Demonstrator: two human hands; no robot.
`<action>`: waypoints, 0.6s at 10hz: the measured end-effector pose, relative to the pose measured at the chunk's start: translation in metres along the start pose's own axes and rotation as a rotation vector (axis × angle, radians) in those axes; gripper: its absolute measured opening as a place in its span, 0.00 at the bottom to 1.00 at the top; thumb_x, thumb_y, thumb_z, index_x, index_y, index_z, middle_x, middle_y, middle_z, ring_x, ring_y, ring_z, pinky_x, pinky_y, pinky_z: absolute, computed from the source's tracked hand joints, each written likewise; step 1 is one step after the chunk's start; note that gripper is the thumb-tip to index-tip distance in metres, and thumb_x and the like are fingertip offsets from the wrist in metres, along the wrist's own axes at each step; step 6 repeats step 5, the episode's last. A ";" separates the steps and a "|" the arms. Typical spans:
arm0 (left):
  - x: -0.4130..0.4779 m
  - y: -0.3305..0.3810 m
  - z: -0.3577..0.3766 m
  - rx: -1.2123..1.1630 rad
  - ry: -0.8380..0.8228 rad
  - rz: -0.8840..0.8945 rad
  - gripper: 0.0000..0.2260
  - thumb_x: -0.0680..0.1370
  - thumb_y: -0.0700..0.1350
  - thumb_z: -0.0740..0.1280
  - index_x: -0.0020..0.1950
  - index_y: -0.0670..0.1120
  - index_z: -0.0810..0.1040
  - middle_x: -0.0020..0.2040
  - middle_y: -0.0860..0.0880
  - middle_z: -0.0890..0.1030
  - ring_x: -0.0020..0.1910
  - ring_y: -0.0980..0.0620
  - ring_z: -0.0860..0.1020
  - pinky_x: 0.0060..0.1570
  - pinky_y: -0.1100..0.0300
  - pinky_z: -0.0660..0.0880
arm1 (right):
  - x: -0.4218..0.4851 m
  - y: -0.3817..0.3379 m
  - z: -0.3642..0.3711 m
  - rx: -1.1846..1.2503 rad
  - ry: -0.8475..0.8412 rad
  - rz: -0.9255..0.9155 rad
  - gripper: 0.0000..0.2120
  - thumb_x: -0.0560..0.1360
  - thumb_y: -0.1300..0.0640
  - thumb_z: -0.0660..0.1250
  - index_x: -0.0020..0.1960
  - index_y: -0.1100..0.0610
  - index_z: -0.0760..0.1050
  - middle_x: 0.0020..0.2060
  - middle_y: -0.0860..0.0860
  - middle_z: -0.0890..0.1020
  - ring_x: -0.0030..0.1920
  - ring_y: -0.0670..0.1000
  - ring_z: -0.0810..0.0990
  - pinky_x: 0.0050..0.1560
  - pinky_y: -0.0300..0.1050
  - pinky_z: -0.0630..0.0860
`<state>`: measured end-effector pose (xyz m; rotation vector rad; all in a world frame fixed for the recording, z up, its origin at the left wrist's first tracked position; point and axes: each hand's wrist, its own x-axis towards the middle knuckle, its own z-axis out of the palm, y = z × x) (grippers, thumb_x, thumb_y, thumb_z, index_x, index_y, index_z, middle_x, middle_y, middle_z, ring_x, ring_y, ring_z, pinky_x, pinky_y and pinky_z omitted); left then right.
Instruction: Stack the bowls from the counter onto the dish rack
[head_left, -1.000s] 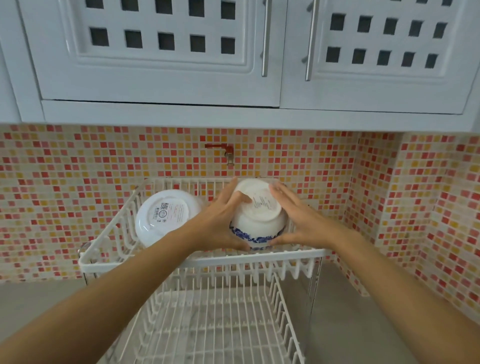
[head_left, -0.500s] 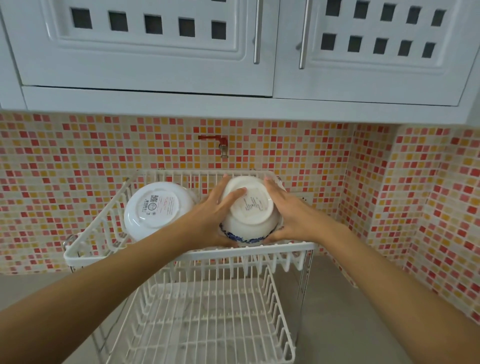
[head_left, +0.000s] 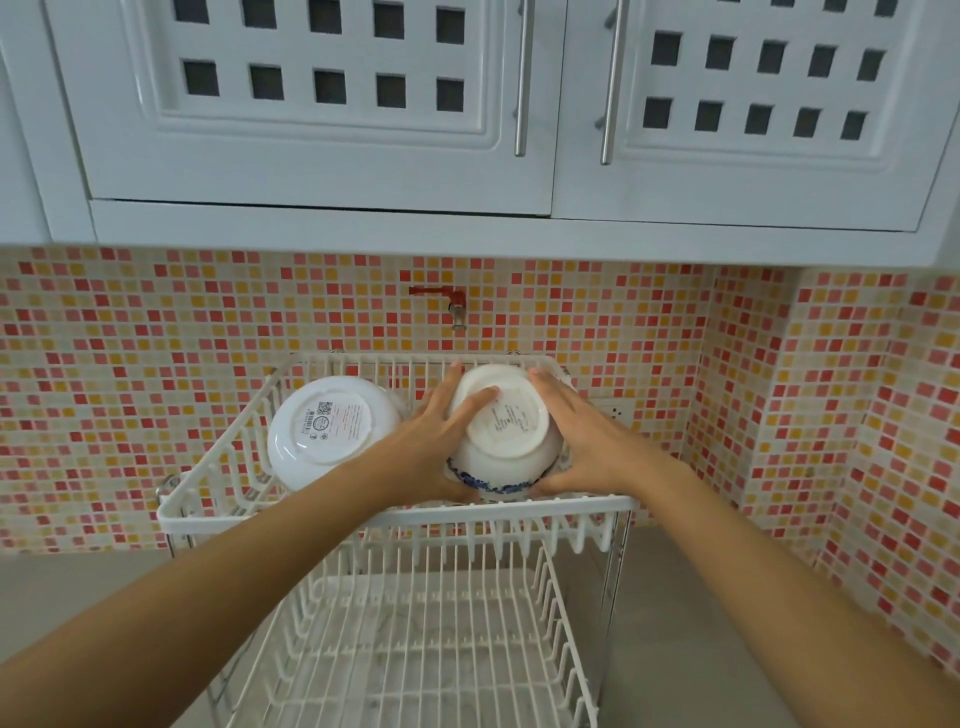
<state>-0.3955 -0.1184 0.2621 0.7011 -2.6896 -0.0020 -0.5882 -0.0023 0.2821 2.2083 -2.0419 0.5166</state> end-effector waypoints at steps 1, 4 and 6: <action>-0.002 0.003 -0.003 -0.050 -0.017 -0.017 0.50 0.66 0.57 0.75 0.76 0.59 0.43 0.77 0.45 0.31 0.78 0.40 0.43 0.74 0.42 0.57 | -0.001 0.002 0.000 0.027 -0.004 -0.003 0.60 0.63 0.41 0.76 0.76 0.47 0.34 0.76 0.43 0.38 0.77 0.46 0.44 0.74 0.50 0.58; -0.019 0.020 -0.034 -0.159 0.055 -0.145 0.38 0.78 0.59 0.60 0.78 0.52 0.39 0.78 0.49 0.33 0.78 0.45 0.43 0.75 0.43 0.52 | -0.014 -0.002 -0.006 0.146 0.022 0.108 0.48 0.72 0.36 0.63 0.77 0.50 0.36 0.76 0.43 0.38 0.75 0.42 0.40 0.77 0.51 0.46; -0.028 0.020 -0.048 -0.143 0.080 -0.123 0.33 0.81 0.57 0.53 0.78 0.49 0.39 0.78 0.49 0.37 0.78 0.48 0.43 0.77 0.47 0.50 | -0.019 -0.018 -0.011 0.110 0.090 0.106 0.39 0.77 0.38 0.55 0.77 0.53 0.38 0.77 0.46 0.40 0.76 0.44 0.41 0.76 0.47 0.44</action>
